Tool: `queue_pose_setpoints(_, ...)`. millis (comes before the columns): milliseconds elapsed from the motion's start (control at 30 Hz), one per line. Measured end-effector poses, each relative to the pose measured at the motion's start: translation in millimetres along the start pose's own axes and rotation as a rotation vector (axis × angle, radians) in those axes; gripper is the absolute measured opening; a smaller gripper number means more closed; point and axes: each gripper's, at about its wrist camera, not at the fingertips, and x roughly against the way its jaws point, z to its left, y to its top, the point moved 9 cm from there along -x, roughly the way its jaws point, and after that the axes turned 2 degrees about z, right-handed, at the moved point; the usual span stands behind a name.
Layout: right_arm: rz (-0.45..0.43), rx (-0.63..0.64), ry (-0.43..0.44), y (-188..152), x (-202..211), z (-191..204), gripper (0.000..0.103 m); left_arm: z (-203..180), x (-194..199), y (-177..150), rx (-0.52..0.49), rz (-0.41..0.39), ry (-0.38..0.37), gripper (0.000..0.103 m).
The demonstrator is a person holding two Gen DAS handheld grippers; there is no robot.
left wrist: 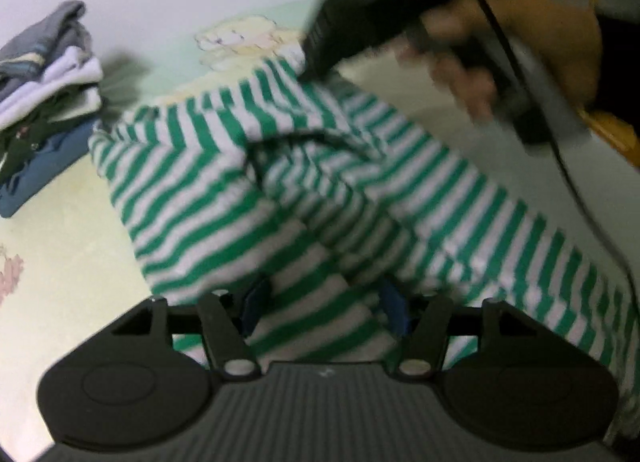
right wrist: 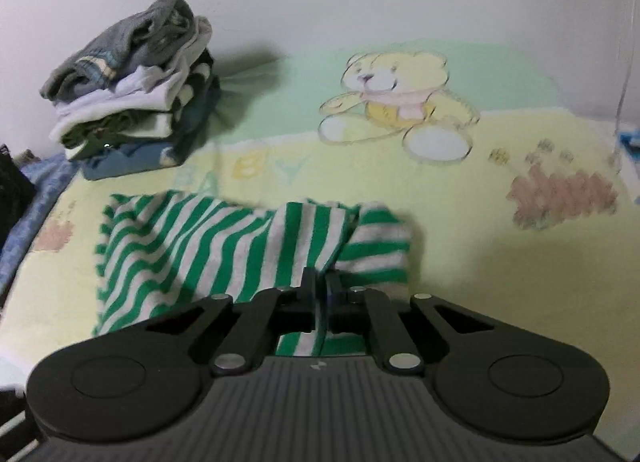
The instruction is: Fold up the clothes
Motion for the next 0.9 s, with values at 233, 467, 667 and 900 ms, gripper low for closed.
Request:
queue_pose_setpoints(233,-0.032,0.021,-0.105,18.9,-7.0,-16.7,0.002,-4.6,3.2,-11.7,-0.014,-0.026,-0.008,0.07)
queue_pose_setpoints(467,-0.023,0.074,-0.095,12.0,-0.3,-12.0,0.004,-5.1,3.9,-13.6,-0.027,-0.019,-0.03,0.073)
queue_pose_setpoints(667,0.026,0.017,0.034,-11.8,38.1,-3.8,0.049,-8.7,13.4,-20.8,-0.01,0.001,-0.046,0.074)
queue_pose_setpoints(900,0.108,-0.036,0.061,-58.6,30.9,11.3,0.041,-22.5,19.9,-30.3,-0.019,0.015,-0.05,0.077)
